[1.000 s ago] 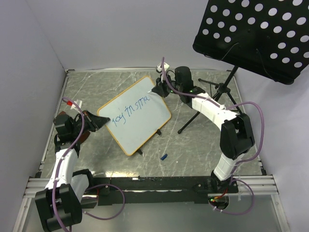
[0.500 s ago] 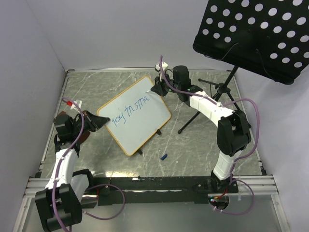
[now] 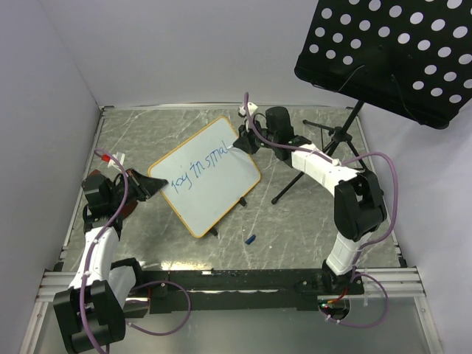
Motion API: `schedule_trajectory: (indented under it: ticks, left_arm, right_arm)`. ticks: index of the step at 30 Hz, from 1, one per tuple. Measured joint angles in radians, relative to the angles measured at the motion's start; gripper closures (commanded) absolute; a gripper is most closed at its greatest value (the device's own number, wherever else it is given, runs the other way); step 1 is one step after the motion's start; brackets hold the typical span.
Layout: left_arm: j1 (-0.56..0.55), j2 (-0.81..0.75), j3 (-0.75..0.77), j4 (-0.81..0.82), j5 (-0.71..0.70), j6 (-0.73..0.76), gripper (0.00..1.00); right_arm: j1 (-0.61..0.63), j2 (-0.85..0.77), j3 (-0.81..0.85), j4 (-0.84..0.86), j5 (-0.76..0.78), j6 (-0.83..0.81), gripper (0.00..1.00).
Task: Write a sentence on the whiteboard
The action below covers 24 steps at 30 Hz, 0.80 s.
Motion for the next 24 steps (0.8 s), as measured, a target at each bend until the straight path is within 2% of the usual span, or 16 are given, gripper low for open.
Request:
schedule_trajectory:
  ticks: [12,24]
  left_arm:
    - [0.000,0.000,0.000,0.000,0.001,0.001,0.99]
    - [0.000,0.000,0.000,0.008,0.011,0.014,0.99]
  right_arm:
    - [-0.011,-0.020,-0.032,-0.007,0.001,-0.007,1.00]
    - [-0.026,-0.019,0.055,-0.012,0.012,0.005,1.00]
